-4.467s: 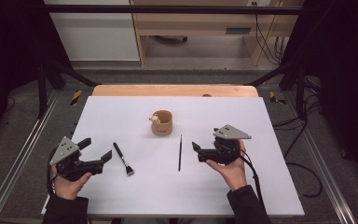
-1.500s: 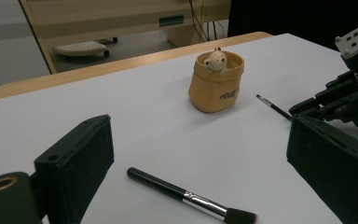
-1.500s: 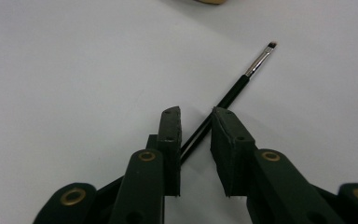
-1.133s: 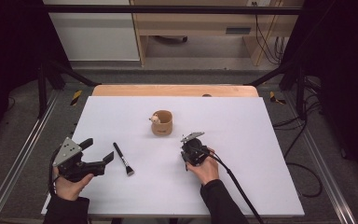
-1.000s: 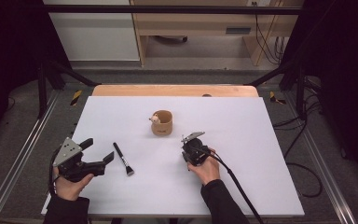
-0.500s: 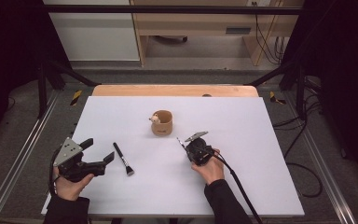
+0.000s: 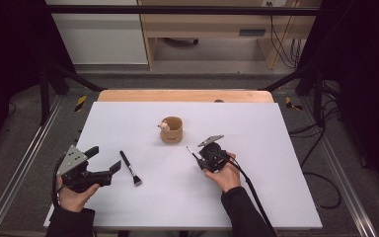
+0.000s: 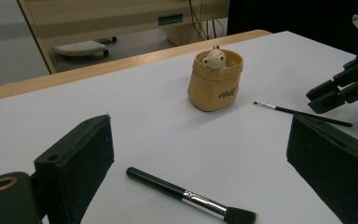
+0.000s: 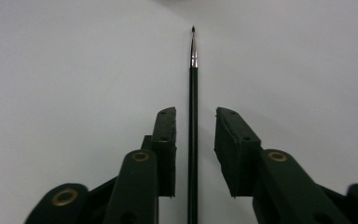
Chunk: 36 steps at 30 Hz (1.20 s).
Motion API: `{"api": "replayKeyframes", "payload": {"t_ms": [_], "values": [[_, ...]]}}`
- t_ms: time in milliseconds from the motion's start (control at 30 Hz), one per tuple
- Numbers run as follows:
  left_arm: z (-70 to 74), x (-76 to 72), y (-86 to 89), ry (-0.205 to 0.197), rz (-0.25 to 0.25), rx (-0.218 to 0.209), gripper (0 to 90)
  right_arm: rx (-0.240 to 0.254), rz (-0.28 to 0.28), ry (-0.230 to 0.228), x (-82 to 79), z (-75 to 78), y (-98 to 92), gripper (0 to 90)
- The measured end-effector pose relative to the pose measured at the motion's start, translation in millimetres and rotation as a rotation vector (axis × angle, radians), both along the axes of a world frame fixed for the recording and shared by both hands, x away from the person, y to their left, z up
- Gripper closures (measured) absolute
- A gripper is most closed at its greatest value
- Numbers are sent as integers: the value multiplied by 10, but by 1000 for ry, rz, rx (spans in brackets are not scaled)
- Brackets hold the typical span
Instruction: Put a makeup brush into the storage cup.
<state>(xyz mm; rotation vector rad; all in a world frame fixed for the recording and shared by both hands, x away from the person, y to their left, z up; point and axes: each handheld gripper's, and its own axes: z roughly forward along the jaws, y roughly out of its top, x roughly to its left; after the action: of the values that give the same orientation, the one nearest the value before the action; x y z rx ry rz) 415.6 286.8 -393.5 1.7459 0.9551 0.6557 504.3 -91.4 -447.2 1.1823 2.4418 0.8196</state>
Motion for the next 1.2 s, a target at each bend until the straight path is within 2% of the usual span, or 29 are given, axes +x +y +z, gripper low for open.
{"api": "replayKeyframes", "payload": {"t_ms": [100,233,433,800,967,1100,1133,1200], "values": [[3,-2,3,0,-2,4,66,-8,21,9,27,116,33,616],[3,-2,8,0,0,-4,66,-44,45,28,103,226,106,596],[7,-2,17,-2,0,-6,66,-101,67,83,240,271,221,586],[9,0,24,-1,-1,-10,66,-170,74,171,421,130,286,585],[8,0,24,-1,-1,-9,66,-198,72,206,433,74,309,634],[7,1,20,0,-2,-6,66,-225,101,216,434,36,313,690],[7,1,20,0,-2,-5,66,-224,88,232,427,34,327,701],[7,1,19,0,-3,-5,66,-235,106,228,434,15,323,721]]}}
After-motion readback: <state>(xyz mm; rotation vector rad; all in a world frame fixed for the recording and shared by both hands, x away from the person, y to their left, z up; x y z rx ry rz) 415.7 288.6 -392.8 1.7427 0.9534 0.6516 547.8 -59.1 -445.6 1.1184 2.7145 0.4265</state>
